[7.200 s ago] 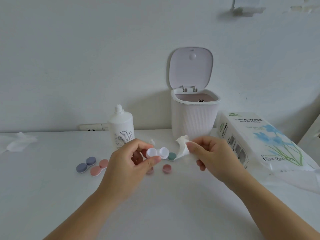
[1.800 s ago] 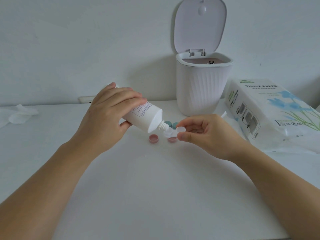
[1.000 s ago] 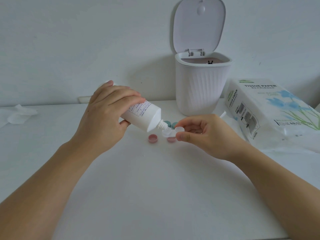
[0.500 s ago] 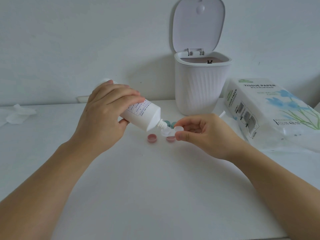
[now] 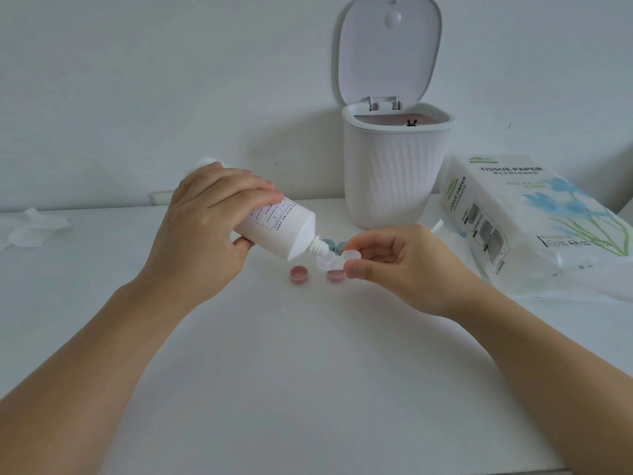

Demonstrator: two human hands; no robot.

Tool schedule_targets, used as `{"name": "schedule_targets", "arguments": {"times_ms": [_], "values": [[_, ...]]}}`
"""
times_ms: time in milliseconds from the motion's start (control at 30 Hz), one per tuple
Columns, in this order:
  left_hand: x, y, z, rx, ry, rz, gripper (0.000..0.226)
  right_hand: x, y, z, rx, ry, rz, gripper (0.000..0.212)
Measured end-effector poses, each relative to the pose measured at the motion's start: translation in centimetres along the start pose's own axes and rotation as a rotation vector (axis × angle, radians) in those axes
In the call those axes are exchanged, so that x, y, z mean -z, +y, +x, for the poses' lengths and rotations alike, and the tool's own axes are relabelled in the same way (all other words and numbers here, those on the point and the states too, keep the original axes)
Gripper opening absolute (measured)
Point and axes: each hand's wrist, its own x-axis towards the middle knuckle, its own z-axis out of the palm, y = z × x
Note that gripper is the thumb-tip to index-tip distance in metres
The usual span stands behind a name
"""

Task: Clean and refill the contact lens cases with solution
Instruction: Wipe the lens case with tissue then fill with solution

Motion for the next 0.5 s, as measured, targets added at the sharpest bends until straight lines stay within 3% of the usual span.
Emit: {"name": "schedule_targets", "arguments": {"times_ms": [333, 500], "values": [[-0.10, 0.04, -0.03, 0.001, 0.023, -0.002, 0.055, 0.07, 0.01, 0.00, 0.014, -0.003, 0.008, 0.009], [-0.22, 0.04, -0.12, 0.012, 0.017, -0.012, 0.056, -0.12, -0.20, 0.02, 0.038, 0.016, 0.021, 0.021]]}}
